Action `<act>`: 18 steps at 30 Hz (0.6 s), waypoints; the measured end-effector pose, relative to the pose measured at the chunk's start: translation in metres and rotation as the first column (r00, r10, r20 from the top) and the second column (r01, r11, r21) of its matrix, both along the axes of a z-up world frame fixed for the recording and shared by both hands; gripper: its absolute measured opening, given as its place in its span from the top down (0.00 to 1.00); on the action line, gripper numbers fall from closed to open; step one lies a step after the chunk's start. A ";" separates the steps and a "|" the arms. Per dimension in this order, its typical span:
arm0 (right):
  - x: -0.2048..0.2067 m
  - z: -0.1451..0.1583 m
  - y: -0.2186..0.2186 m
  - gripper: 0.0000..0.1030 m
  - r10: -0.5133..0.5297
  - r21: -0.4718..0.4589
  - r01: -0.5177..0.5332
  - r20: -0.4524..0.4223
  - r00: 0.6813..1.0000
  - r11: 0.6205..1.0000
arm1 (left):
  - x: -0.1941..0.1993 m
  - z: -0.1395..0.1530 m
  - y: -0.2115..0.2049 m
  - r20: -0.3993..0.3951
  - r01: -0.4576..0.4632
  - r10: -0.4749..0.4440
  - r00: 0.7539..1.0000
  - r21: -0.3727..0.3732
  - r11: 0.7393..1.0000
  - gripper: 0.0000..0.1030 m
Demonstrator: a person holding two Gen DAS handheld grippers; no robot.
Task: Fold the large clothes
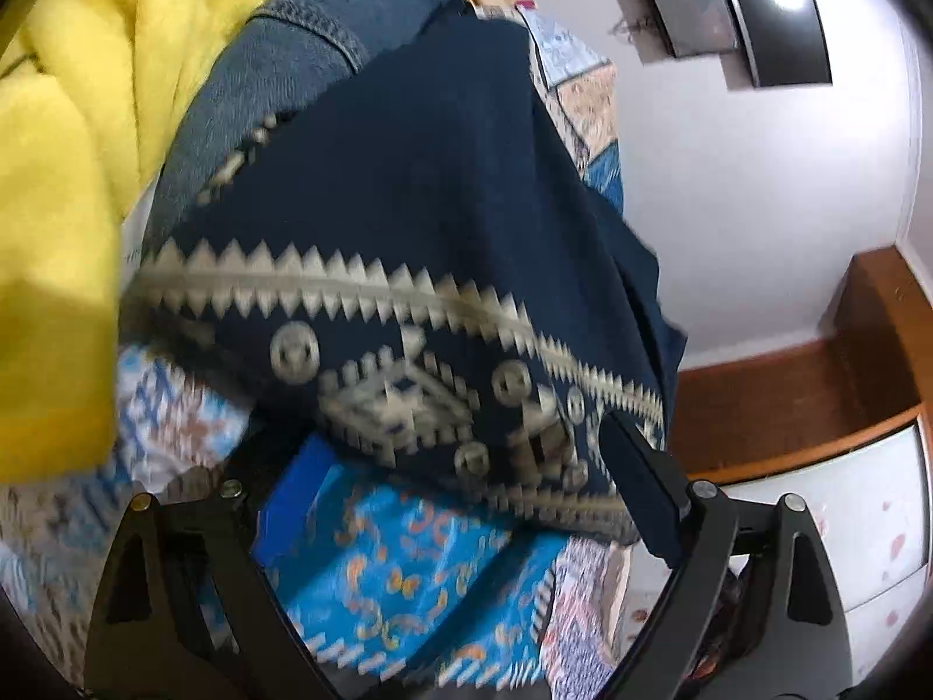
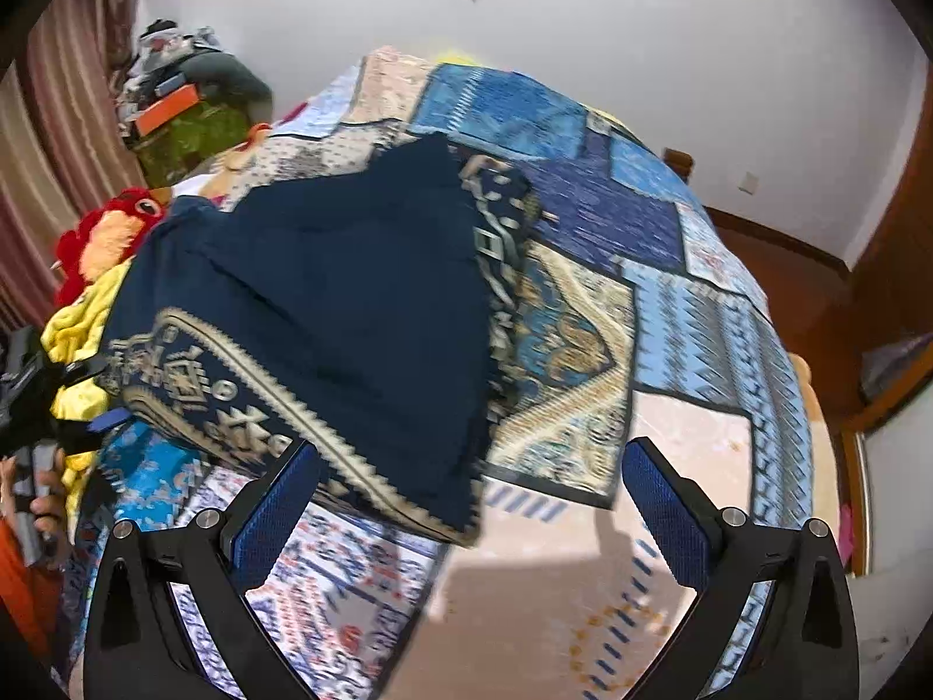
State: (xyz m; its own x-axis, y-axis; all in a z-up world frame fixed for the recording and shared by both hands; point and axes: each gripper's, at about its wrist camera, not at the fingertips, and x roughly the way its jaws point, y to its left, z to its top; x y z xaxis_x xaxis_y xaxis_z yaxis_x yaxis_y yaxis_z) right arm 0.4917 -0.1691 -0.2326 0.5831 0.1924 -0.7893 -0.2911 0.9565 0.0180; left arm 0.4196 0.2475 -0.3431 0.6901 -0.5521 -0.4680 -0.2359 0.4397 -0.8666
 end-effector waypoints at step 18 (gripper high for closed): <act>0.049 0.001 0.114 0.00 0.104 -0.025 -0.102 0.055 0.993 0.994 | 0.064 0.053 -0.017 0.170 -0.186 0.120 0.978 0.458 0.870 0.75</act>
